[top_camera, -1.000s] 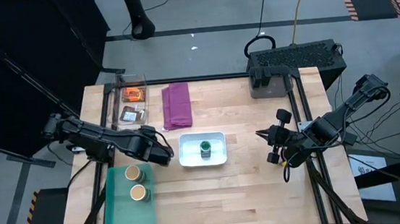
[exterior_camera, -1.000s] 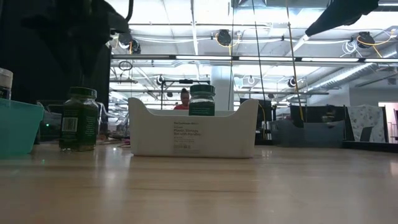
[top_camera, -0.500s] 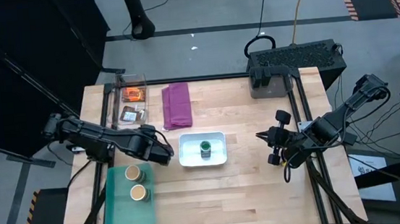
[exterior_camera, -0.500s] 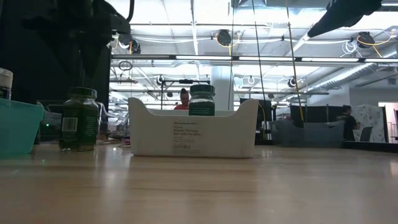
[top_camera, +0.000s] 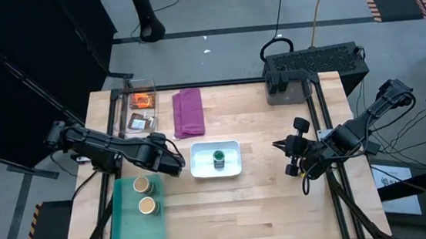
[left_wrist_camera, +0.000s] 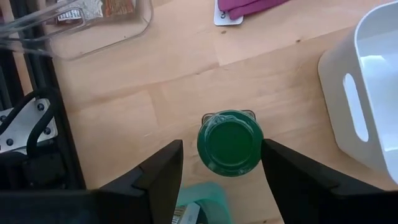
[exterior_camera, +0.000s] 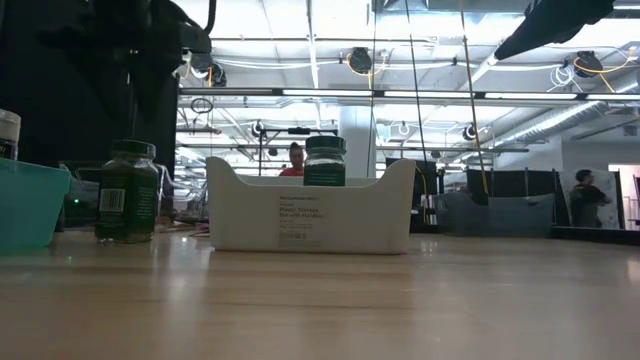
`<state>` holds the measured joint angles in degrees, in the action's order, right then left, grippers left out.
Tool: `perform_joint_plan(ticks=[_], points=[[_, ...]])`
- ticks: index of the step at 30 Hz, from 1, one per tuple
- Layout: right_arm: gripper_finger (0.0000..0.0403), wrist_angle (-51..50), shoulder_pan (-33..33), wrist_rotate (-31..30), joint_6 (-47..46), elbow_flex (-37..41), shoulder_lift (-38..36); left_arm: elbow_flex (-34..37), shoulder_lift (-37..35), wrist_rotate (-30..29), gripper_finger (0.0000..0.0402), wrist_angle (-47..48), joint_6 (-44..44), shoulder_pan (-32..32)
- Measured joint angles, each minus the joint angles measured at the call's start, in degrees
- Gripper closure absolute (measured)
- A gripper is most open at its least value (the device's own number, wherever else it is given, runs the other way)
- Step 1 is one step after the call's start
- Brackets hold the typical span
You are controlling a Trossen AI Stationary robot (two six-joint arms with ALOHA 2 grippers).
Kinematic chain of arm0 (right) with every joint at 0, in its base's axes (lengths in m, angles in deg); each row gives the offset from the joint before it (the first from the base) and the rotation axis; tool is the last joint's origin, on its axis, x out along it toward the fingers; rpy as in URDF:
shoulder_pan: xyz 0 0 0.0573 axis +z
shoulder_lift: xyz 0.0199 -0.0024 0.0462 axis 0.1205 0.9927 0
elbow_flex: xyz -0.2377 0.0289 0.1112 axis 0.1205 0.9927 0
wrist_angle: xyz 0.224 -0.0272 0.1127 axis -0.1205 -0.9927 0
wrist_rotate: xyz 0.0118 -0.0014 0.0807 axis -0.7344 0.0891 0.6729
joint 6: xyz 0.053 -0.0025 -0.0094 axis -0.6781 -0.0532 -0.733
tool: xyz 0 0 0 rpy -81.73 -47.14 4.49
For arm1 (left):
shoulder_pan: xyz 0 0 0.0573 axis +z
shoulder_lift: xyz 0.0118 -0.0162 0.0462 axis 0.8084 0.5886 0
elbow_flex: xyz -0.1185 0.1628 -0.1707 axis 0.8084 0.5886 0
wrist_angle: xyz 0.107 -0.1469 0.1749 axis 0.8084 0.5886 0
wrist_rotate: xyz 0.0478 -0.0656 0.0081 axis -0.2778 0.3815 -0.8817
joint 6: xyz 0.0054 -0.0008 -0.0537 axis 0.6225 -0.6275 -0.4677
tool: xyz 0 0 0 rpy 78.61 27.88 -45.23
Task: Sort spices by type
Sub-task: Put the green seasoning bottle into the white bin
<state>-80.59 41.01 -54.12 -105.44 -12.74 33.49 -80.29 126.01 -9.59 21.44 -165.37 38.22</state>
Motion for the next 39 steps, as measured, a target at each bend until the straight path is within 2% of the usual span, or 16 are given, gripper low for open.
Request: perform_joint_plan(ticks=[8,15,19,23,39], points=[[0.0403,0.0,0.0,-0.01,0.0,0.0,0.0,0.0,0.0,1.77,0.0177,-2.25,2.04,0.0],[0.0403,0.0,0.0,-0.01,0.0,0.0,0.0,0.0,0.24,1.76,0.0133,-0.81,1.21,0.02],[0.0403,0.0,0.0,-0.02,0.0,0.0,0.0,0.0,0.52,-0.82,0.0119,-2.03,1.19,0.02],[0.0403,0.0,0.0,-0.03,-0.01,-0.02,0.0,0.0,0.5,-0.43,0.0118,-5.94,2.88,0.08],[0.0403,0.0,0.01,0.01,-0.17,-0.02,0.0,0.02,0.52,0.73,0.0118,-2.48,1.58,2.82]])
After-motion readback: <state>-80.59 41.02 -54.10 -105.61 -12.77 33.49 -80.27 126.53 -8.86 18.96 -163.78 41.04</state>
